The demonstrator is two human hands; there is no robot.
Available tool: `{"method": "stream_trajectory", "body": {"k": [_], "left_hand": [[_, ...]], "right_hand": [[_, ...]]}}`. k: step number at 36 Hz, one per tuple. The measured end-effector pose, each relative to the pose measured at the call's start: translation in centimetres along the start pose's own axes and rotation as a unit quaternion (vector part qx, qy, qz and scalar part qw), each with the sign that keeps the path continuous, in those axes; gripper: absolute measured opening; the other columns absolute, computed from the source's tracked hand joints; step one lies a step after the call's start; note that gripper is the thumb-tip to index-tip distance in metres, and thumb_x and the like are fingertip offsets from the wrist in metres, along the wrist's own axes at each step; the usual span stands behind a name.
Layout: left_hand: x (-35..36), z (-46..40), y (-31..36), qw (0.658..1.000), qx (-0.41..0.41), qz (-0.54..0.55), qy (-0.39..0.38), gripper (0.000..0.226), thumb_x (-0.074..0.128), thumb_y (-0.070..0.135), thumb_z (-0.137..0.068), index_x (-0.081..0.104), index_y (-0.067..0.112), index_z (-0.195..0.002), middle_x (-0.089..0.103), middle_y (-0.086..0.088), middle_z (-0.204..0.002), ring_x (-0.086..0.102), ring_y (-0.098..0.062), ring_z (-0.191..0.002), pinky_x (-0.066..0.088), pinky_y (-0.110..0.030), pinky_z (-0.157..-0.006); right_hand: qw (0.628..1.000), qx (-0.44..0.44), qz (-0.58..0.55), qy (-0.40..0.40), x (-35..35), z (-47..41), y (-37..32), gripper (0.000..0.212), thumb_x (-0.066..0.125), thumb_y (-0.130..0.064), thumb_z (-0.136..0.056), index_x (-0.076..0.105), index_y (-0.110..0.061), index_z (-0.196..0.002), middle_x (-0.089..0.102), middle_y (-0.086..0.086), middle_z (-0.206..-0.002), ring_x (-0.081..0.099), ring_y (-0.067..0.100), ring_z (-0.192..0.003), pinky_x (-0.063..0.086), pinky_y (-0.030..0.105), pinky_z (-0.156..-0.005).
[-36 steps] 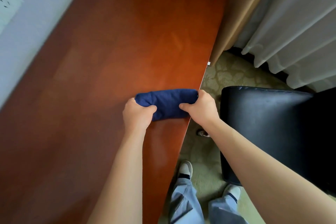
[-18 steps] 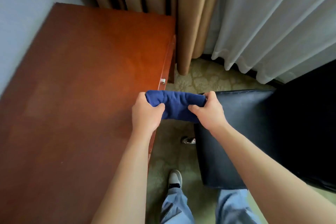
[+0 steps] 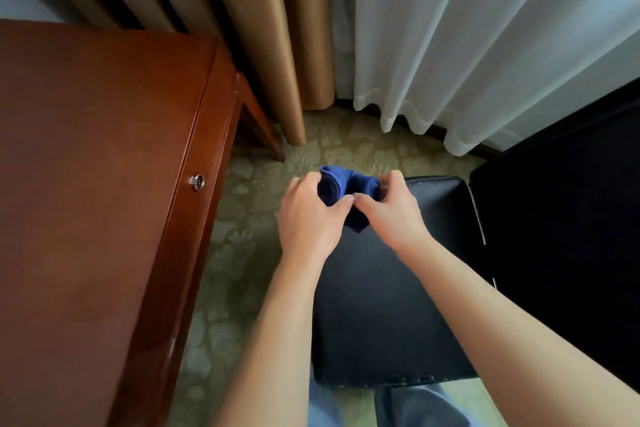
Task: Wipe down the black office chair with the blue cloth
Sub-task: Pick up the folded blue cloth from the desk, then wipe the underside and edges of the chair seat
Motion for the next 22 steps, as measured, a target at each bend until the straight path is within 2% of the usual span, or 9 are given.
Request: {"method": "stream_trajectory", "body": {"k": [2,3,5,7,10,15,18,20,22], "left_hand": [[1.8,-0.8,0.4,1.0,0.001,-0.003,-0.026,0.045,0.07,0.046,-0.085,0.063,0.02,-0.121,0.055,0.006,-0.113,0.057,-0.017,-0.103,0.042,-0.029,-0.08],[2.7,-1.2,0.4,0.999,0.004,-0.004,-0.039,0.036,0.067,0.045,-0.087,0.065,0.021,-0.113,0.054,0.006,-0.11,0.057,-0.017,-0.099,0.042,-0.029,-0.077],[4.2,-2.1,0.2,0.998,0.016,-0.009,-0.062,0.022,0.059,0.039,-0.091,0.066,0.021,-0.099,0.052,0.007,-0.105,0.058,-0.017,-0.093,0.041,-0.029,-0.069],[5.9,-3.2,-0.8,0.996,0.019,-0.021,-0.089,0.022,0.053,0.033,-0.093,0.066,0.019,-0.104,0.052,0.008,-0.109,0.056,-0.017,-0.092,0.038,-0.029,-0.068],[8.8,-5.4,-3.1,0.991,0.004,0.001,-0.134,0.038,0.05,0.024,-0.094,0.063,0.018,-0.129,0.055,0.008,-0.124,0.056,-0.018,-0.105,0.042,-0.029,-0.081],[13.1,-8.0,-6.6,0.971,-0.027,0.059,-0.232,0.052,0.049,0.007,-0.09,0.06,0.019,-0.139,0.056,0.004,-0.142,0.049,-0.017,-0.132,0.039,-0.033,-0.112],[14.6,-9.4,-9.3,0.955,-0.054,0.117,-0.266,0.057,0.049,0.006,-0.078,0.067,0.022,-0.13,0.069,0.008,-0.125,0.06,-0.011,-0.121,0.044,-0.035,-0.11],[15.4,-10.5,-11.1,0.944,-0.072,0.155,-0.281,0.059,0.043,0.01,-0.066,0.075,0.028,-0.111,0.075,0.012,-0.107,0.067,-0.011,-0.109,0.049,-0.038,-0.105],[16.1,-11.4,-12.0,0.937,-0.07,0.173,-0.295,0.053,0.04,0.01,-0.062,0.072,0.038,-0.095,0.075,0.014,-0.096,0.068,-0.011,-0.104,0.051,-0.037,-0.103]], "right_hand": [[0.999,0.022,-0.042,-0.012,0.0,-1.1,1.6,0.029,0.064,-0.037,-0.084,0.048,-0.021,-0.101,0.065,-0.003,-0.098,0.065,0.017,-0.089,0.054,0.034,-0.073],[0.997,0.031,-0.068,-0.017,0.2,-1.6,2.4,0.031,0.064,-0.041,-0.081,0.049,-0.022,-0.101,0.068,-0.002,-0.099,0.067,0.018,-0.091,0.056,0.038,-0.079],[0.993,0.049,-0.102,-0.027,0.8,-2.4,3.7,0.045,0.066,-0.055,-0.072,0.051,-0.025,-0.102,0.071,-0.001,-0.101,0.07,0.02,-0.094,0.057,0.047,-0.087],[0.991,0.064,-0.114,-0.03,1.7,-3.3,4.8,0.059,0.071,-0.065,-0.064,0.051,-0.026,-0.103,0.071,-0.002,-0.103,0.071,0.02,-0.095,0.058,0.049,-0.087],[0.99,0.077,-0.115,-0.017,2.9,-5.0,6.2,0.066,0.078,-0.064,-0.06,0.049,-0.027,-0.107,0.069,-0.005,-0.106,0.071,0.014,-0.096,0.059,0.045,-0.087],[0.992,0.091,-0.086,0.027,4.8,-8.2,8.7,0.068,0.087,-0.047,-0.065,0.045,-0.023,-0.114,0.065,-0.01,-0.106,0.067,0.004,-0.093,0.059,0.032,-0.083],[0.993,0.095,-0.046,0.045,6.3,-9.8,10.0,0.068,0.09,-0.037,-0.066,0.044,-0.023,-0.114,0.063,-0.016,-0.101,0.063,-0.004,-0.09,0.053,0.018,-0.075],[0.993,0.097,-0.028,0.053,7.3,-10.7,10.8,0.065,0.09,-0.031,-0.067,0.045,-0.025,-0.114,0.061,-0.019,-0.096,0.058,-0.011,-0.088,0.045,0.007,-0.066],[0.993,0.098,-0.013,0.066,8.1,-11.6,11.5,0.063,0.089,-0.028,-0.068,0.047,-0.024,-0.115,0.063,-0.018,-0.094,0.059,-0.01,-0.086,0.044,0.007,-0.064]]}}
Point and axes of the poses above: each hand's wrist, its own z-axis away from the middle knuckle, its own x-axis out of the palm, y = z × x, the point moved 9 cm from there along -z, towards the middle knuckle
